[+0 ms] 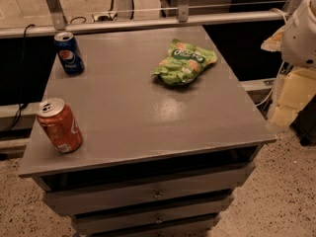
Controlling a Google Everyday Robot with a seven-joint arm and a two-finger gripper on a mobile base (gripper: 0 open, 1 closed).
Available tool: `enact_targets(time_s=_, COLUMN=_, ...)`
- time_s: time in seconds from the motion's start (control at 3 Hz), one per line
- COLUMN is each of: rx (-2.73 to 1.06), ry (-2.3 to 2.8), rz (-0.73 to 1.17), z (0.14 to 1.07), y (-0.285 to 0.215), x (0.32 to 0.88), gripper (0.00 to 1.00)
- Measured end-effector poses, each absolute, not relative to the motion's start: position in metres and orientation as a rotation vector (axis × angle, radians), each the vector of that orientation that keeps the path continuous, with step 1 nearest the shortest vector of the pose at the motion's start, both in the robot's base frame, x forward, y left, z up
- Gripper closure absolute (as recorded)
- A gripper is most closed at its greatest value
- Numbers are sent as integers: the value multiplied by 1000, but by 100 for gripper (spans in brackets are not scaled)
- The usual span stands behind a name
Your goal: Move coke can near pepsi can
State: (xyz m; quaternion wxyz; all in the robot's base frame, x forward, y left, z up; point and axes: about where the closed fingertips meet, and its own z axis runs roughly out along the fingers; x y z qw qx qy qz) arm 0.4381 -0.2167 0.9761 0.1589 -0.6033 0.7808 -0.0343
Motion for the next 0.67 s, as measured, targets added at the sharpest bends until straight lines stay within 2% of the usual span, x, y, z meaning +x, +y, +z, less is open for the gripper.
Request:
enact_targets(time_s=0.33, rx=-1725, ry=2232, rz=-98, z=976, y=-217, x=438, gripper=0)
enact_targets(time_s=0.67, rx=-1719, ry=2162, rz=5, z=972, y=-178, x=449, gripper=0)
